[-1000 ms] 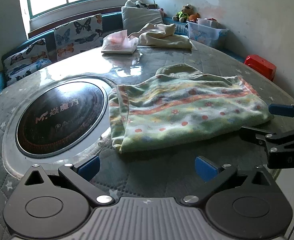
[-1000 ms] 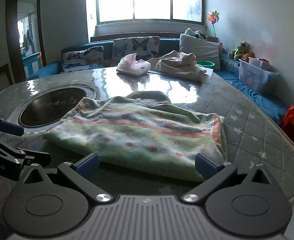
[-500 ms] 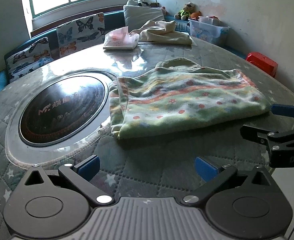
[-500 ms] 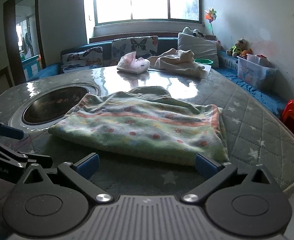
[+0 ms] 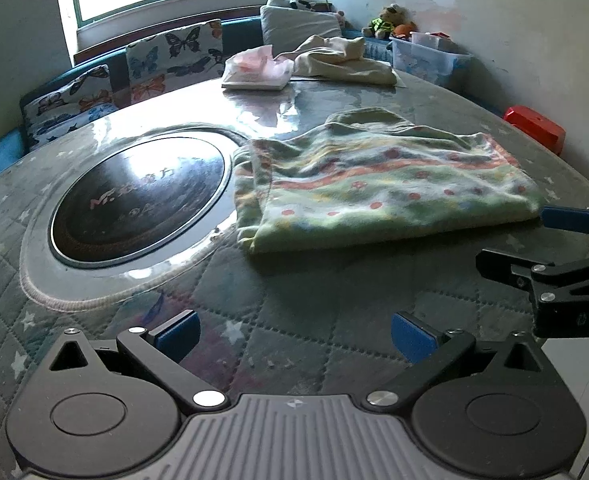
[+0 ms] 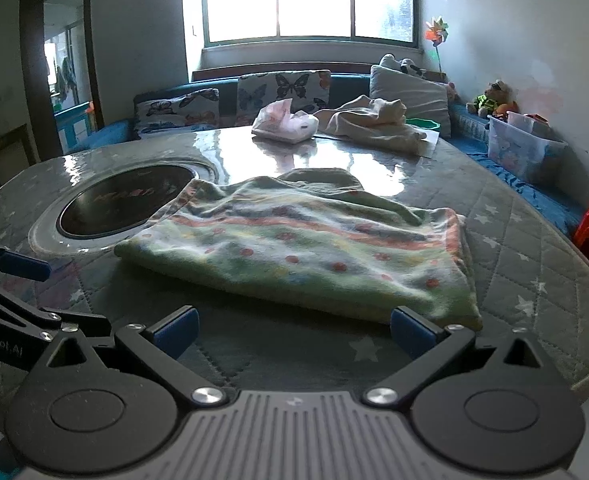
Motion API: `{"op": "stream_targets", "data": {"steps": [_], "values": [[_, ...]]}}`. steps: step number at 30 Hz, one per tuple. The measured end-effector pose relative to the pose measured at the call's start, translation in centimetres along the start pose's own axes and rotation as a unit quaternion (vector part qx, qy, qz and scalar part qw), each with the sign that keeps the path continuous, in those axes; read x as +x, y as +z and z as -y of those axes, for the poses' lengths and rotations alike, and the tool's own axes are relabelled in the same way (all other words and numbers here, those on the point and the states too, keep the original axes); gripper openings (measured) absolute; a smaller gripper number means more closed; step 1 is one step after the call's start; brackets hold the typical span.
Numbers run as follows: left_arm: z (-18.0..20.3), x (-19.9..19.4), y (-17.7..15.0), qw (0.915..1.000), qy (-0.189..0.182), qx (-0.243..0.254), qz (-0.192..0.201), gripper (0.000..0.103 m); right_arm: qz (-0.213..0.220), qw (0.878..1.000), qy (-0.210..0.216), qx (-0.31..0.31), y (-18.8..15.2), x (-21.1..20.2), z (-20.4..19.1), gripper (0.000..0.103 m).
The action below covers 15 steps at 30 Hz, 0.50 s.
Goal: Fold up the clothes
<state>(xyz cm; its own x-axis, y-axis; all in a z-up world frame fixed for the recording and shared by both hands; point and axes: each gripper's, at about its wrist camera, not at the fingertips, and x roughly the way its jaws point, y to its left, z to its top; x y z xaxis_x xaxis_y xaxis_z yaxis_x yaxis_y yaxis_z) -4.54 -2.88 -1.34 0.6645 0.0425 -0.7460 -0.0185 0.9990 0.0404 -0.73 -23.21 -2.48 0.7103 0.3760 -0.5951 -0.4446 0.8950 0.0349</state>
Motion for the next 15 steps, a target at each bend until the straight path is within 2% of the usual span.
{"op": "stream_targets", "data": {"steps": [15], "values": [[-2.4,-0.3,0.4,0.9992,0.023,-0.033,0.008,0.103,0.0,0.998,0.032,-0.045,1.7,1.6,-2.6,0.103]]}}
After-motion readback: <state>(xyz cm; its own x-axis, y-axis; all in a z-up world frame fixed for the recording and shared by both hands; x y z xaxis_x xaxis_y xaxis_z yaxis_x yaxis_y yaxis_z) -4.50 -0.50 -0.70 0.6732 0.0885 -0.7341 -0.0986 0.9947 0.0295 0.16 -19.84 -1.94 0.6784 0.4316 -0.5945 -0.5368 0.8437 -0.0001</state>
